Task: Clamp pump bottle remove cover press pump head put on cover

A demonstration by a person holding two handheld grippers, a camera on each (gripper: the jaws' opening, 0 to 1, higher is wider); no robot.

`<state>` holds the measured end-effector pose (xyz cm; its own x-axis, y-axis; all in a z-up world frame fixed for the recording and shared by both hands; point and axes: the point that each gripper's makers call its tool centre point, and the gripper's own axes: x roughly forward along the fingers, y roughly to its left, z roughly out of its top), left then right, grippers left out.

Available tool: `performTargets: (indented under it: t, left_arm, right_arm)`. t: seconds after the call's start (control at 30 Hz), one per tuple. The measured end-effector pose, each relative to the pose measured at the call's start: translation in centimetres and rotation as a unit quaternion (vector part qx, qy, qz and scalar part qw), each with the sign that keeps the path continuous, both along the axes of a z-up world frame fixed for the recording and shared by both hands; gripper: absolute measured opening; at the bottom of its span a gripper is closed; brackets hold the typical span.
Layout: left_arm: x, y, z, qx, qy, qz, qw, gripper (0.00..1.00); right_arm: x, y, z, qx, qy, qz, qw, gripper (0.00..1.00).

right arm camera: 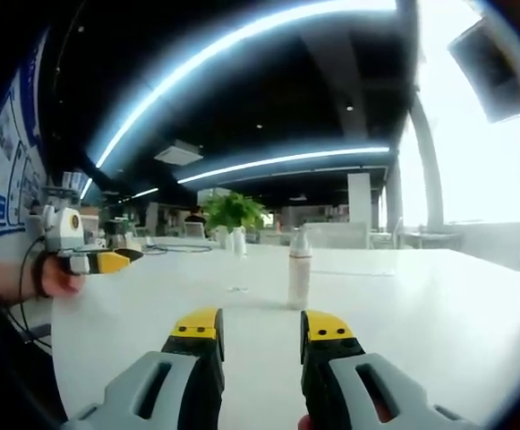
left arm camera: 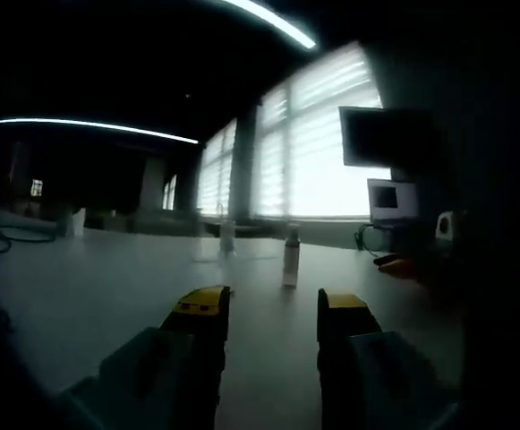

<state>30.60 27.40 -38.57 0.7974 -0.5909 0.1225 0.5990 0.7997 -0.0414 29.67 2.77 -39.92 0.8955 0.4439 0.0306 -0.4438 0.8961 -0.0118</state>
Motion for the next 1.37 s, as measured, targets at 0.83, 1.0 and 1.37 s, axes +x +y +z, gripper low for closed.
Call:
performTargets:
  t: [0.83,1.0,1.37]
  left_arm:
    - [-0.1,-0.2,0.0,0.01,-0.004,-0.001,0.9999,0.3]
    - [-0.1,-0.2,0.3,0.0,-0.002,0.0,1.0,0.3]
    - [0.3,0.6,0.3,0.005,-0.008,0.019,0.9998,0.37]
  right_arm:
    - [-0.1,-0.2,0.0,-0.009,-0.002,-0.005,0.9999,0.28]
    - [0.1,-0.2,0.0,-0.006,-0.001,-0.003,1.0,0.28]
    - [-0.1,-0.4,0.2,-0.001,-0.004,-0.006,1.0,0.28]
